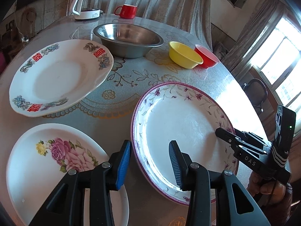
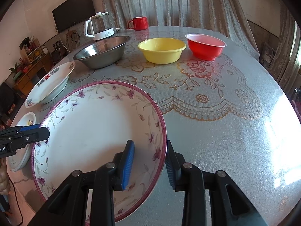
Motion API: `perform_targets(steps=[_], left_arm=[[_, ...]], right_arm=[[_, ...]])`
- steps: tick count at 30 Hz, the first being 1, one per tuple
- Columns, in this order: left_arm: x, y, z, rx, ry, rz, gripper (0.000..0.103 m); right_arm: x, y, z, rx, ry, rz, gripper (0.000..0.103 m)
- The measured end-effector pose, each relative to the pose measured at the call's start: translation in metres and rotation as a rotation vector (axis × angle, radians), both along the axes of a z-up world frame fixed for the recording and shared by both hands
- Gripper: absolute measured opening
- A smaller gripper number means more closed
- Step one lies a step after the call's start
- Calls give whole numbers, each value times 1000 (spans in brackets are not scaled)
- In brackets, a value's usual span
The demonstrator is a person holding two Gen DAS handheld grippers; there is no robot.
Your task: Organize plates and bowls
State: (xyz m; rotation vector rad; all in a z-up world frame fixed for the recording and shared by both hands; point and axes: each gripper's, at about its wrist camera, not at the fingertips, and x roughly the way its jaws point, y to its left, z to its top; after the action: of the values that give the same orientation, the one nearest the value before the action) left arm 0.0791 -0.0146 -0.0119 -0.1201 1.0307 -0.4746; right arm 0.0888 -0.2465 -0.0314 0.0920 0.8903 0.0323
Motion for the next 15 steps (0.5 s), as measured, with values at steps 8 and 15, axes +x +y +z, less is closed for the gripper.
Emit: perform_targets(steps=[8, 15], left_arm=[[-9, 13, 11, -10, -59, 37, 48], [-15, 34, 29, -26, -111, 85, 49]], right_arm=[[-6, -1, 11, 13, -20, -41, 33], [-13, 7, 39, -9, -116, -50, 34]])
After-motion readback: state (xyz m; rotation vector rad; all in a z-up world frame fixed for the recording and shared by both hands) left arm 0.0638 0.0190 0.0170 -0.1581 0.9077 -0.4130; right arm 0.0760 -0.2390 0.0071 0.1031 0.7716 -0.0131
